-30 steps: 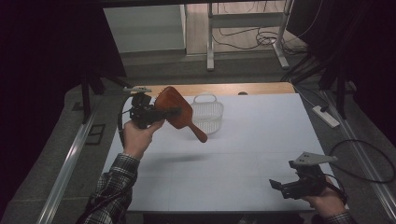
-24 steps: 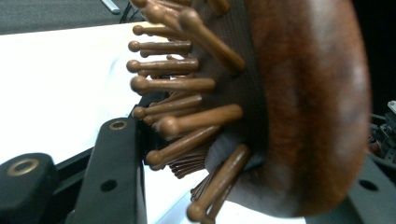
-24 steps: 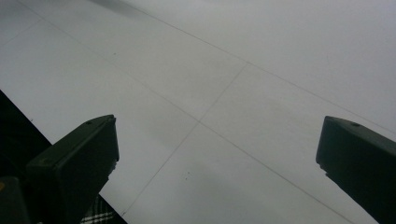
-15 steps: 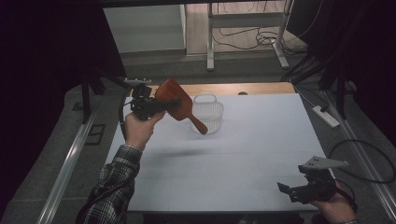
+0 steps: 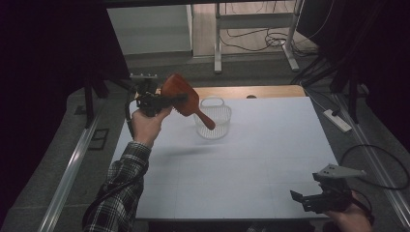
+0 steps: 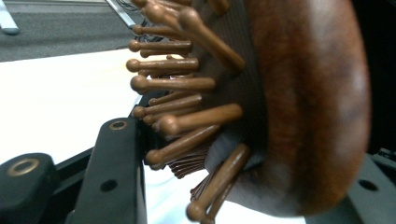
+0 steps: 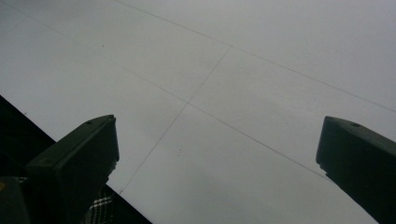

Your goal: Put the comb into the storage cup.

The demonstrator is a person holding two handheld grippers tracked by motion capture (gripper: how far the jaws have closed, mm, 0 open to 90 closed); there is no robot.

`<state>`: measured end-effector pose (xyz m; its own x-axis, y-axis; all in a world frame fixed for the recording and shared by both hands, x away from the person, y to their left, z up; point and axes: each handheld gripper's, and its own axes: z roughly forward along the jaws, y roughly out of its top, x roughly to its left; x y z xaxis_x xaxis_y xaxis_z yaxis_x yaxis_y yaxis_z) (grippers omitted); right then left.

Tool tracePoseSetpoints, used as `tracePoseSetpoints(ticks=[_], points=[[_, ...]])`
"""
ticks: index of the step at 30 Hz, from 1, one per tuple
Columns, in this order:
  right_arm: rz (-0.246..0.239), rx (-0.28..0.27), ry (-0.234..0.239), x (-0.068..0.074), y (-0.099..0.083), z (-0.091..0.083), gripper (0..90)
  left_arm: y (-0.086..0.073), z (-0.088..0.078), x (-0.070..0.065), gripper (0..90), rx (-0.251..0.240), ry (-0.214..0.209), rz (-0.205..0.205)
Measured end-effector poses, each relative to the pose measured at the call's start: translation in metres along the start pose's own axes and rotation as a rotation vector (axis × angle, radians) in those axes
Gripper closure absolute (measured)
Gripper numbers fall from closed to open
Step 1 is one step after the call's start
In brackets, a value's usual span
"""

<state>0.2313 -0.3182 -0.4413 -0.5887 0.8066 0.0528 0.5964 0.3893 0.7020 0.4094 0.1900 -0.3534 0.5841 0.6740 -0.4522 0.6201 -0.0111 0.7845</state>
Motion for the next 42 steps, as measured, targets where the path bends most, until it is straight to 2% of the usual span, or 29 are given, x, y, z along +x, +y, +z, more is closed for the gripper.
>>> tracePoseSetpoints(ticks=[20, 27, 38, 42], points=[[-0.014, 0.015, 0.004, 0.001, 0.000, 0.001, 0.0, 0.016, 0.017, 0.003, 51.6, -0.028, 0.044, -0.018], [-0.017, 0.018, 0.005, 0.001, 0.000, 0.002, 0.0, 0.017, 0.028, 0.005, 51.7, -0.028, 0.067, -0.020], [-0.020, 0.021, 0.006, 0.001, 0.000, 0.002, 0.0, 0.014, 0.046, 0.007, 51.6, -0.029, 0.078, -0.037], [-0.023, 0.021, 0.004, 0.002, 0.000, 0.002, 0.0, 0.010, 0.052, 0.007, 51.7, -0.030, 0.083, -0.031]])
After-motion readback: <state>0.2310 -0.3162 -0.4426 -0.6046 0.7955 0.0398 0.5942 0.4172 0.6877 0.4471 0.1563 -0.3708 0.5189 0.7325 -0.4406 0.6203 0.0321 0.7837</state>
